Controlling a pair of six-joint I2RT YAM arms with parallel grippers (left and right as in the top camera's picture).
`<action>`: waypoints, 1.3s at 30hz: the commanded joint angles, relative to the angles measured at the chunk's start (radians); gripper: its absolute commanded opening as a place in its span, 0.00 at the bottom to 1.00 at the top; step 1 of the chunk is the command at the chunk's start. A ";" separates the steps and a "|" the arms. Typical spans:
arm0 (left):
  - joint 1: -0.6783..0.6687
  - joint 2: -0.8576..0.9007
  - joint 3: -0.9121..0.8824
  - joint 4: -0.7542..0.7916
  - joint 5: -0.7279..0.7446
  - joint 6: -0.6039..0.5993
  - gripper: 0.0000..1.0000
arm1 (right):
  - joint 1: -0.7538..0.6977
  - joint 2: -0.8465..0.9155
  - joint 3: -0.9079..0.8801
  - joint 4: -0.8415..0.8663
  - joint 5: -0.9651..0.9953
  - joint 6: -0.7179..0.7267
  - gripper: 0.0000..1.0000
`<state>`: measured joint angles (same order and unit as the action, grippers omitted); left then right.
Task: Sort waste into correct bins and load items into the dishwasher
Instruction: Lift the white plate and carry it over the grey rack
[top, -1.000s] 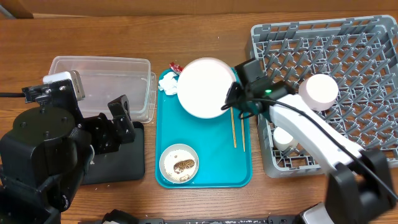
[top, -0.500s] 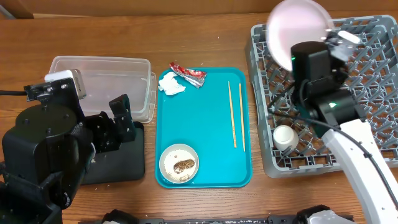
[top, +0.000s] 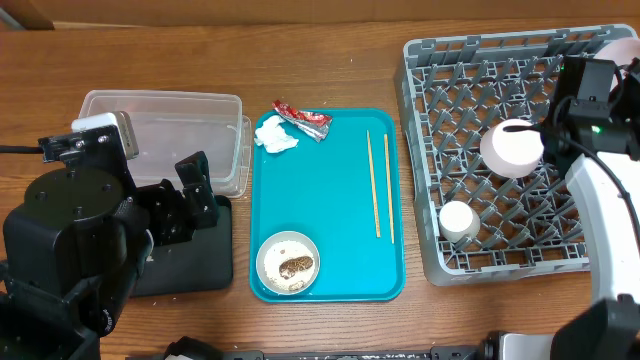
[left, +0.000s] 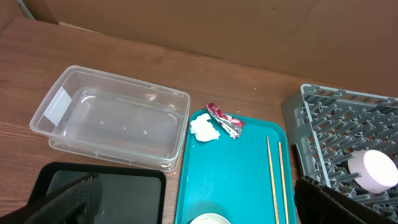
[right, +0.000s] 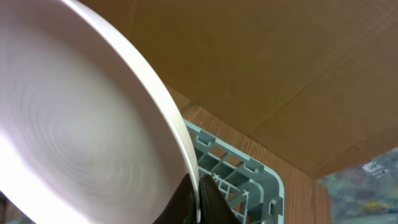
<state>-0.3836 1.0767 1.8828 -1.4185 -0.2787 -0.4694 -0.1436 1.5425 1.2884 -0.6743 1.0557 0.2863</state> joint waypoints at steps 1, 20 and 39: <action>0.004 0.002 0.002 0.000 -0.017 -0.010 1.00 | -0.004 0.036 0.013 0.035 0.005 -0.077 0.04; 0.004 0.002 0.002 0.000 -0.017 -0.010 1.00 | 0.138 0.135 0.013 0.014 0.018 -0.164 0.05; 0.004 0.002 0.002 0.000 -0.017 -0.009 1.00 | 0.584 -0.026 0.015 -0.072 -0.148 -0.156 0.70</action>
<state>-0.3836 1.0767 1.8828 -1.4185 -0.2813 -0.4694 0.3649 1.6043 1.2884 -0.7300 1.1099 0.1204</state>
